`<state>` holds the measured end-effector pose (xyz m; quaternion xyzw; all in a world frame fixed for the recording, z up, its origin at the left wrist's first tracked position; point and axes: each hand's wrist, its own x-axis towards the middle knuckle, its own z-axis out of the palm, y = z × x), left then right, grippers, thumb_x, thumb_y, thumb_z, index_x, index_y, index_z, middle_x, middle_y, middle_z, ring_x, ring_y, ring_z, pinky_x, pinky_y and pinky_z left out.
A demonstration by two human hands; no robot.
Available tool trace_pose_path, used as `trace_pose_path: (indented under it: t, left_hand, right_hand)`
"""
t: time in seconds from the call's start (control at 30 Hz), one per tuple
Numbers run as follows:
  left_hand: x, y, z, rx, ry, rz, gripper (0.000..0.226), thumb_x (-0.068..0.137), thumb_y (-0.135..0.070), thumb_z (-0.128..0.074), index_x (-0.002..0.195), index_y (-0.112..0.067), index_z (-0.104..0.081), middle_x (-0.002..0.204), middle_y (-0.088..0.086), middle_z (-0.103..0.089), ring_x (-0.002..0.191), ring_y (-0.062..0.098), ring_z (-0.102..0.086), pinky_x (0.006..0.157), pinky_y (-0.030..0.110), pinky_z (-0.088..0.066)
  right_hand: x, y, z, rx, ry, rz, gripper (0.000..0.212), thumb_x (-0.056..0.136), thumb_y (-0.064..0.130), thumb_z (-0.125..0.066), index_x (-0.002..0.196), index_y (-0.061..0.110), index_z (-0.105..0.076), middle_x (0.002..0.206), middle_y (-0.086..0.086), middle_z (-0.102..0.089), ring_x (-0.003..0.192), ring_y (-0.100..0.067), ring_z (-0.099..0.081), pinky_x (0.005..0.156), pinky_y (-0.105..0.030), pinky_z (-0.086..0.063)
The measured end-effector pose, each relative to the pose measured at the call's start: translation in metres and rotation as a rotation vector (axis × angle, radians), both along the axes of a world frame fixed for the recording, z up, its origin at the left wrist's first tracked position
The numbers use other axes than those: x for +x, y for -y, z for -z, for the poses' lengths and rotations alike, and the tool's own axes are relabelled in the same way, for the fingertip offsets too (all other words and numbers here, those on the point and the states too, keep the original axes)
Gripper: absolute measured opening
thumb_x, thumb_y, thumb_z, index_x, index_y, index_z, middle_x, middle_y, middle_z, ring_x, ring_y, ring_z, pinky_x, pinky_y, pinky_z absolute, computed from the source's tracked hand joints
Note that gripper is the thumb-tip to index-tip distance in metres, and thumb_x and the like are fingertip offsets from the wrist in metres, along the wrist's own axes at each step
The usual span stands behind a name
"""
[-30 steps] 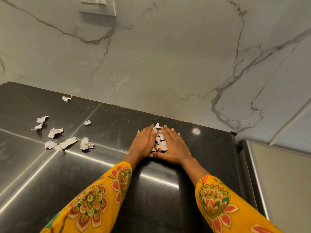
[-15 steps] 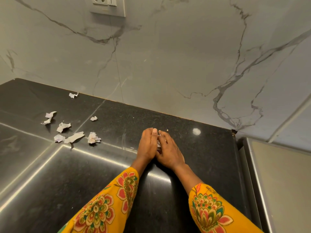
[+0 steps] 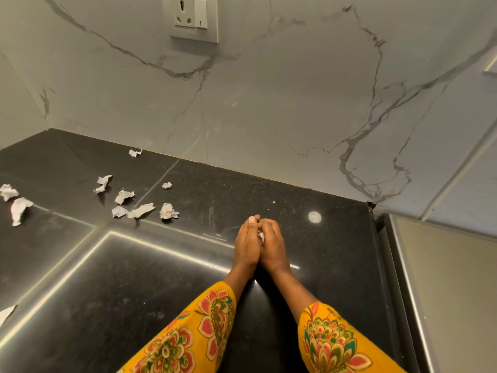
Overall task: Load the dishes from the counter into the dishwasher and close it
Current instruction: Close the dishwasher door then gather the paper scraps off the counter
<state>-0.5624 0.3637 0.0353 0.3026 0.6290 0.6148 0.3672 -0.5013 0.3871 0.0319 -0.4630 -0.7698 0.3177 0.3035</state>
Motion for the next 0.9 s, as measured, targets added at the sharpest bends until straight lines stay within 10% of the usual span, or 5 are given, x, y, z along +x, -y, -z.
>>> trace_pose_path:
  t: [0.17, 0.37, 0.63, 0.9]
  left_hand:
    - [0.019, 0.025, 0.003, 0.114, 0.637, -0.11, 0.033, 0.103, -0.025, -0.033, 0.11, -0.01, -0.062, 0.098, 0.004, -0.068, 0.089, 0.012, -0.064, 0.078, 0.02, -0.051]
    - [0.021, 0.045, 0.001, 0.138, 0.722, -0.141, 0.034, 0.102, -0.028, -0.038, 0.097, -0.007, -0.063, 0.085, 0.009, -0.069, 0.079, 0.016, -0.066, 0.068, 0.023, -0.055]
    - [0.009, 0.071, -0.011, 0.153, 0.729, -0.227, 0.021, 0.102, -0.024, -0.038, 0.09, -0.015, -0.053, 0.082, 0.007, -0.061, 0.073, 0.015, -0.06, 0.057, 0.021, -0.053]
    - [-0.026, 0.1, -0.013, 0.154, 0.757, -0.262, 0.029, 0.099, -0.03, -0.046, 0.093, -0.007, -0.063, 0.083, 0.01, -0.066, 0.073, 0.018, -0.064, 0.059, 0.024, -0.055]
  right_hand:
    - [-0.007, 0.022, -0.005, -0.154, -0.235, 0.166, 0.018, 0.092, 0.01, -0.052, 0.096, -0.002, -0.065, 0.119, -0.01, -0.052, 0.107, -0.02, -0.053, 0.084, -0.014, -0.034]
    - [-0.01, 0.044, -0.01, -0.307, -0.437, 0.234, 0.012, 0.092, 0.011, -0.054, 0.09, 0.009, -0.066, 0.104, 0.0, -0.055, 0.089, -0.009, -0.054, 0.065, 0.002, -0.036]
    - [-0.028, 0.07, -0.013, -0.431, -0.553, 0.223, 0.016, 0.086, 0.017, -0.062, 0.072, 0.024, -0.062, 0.101, -0.008, -0.066, 0.095, -0.021, -0.064, 0.089, -0.04, -0.053]
    - [-0.063, 0.101, -0.02, -0.445, -0.561, 0.148, 0.008, 0.085, 0.025, -0.064, 0.078, 0.025, -0.061, 0.1, -0.009, -0.067, 0.093, -0.024, -0.065, 0.087, -0.045, -0.054]
